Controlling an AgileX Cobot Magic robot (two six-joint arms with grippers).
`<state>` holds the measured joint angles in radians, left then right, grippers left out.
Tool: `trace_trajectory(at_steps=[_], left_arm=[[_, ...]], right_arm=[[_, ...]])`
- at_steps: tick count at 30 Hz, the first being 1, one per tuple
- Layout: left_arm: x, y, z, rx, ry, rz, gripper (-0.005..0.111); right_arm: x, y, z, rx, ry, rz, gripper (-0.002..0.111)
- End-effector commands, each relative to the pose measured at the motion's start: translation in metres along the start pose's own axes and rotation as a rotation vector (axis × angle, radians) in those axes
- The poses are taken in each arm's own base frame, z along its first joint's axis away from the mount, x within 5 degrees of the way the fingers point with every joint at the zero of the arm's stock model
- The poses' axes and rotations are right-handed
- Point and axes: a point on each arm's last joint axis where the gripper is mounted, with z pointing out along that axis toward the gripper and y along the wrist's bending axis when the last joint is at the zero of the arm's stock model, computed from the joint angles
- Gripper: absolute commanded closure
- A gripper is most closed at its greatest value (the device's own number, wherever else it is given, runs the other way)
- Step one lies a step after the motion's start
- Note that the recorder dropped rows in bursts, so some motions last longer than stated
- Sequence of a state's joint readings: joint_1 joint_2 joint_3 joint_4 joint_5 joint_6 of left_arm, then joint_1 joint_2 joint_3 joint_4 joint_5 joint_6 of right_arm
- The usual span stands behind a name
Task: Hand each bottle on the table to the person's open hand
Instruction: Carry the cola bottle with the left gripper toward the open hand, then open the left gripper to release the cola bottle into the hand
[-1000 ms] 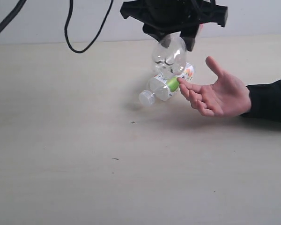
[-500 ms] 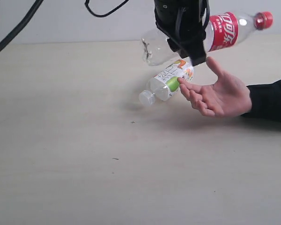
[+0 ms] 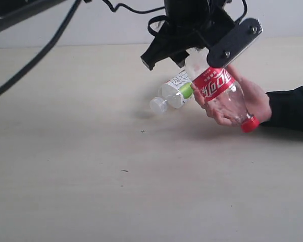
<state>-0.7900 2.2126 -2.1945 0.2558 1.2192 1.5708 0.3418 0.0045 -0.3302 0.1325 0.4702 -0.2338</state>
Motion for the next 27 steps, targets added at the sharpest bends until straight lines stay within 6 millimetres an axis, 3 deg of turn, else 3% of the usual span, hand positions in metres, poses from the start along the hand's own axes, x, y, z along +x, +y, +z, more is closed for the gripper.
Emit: trace_trajectory(at_steps=[1,6,14,19,27], left_arm=[[-0.018,0.005,0.022,-0.024,-0.033,0.129,0.107],[-0.029,0.009,0.037,-0.077,-0.104,0.172,0.107],[-0.039,0.013,0.040,-0.127,-0.201,0.185,0.107],[-0.035,0.011,0.063,-0.119,-0.240,0.122,0.107],[-0.044,0.009,0.074,-0.102,-0.288,0.057,0.107]], right_arm=[[0.001,0.000,0.000,0.005,0.000,-0.002,0.108],[0.001,0.000,0.000,0.005,0.000,-0.002,0.108],[0.001,0.000,0.000,0.005,0.000,-0.002,0.108],[0.001,0.000,0.000,0.005,0.000,-0.002,0.108],[0.001,0.000,0.000,0.005,0.000,-0.002,0.108]])
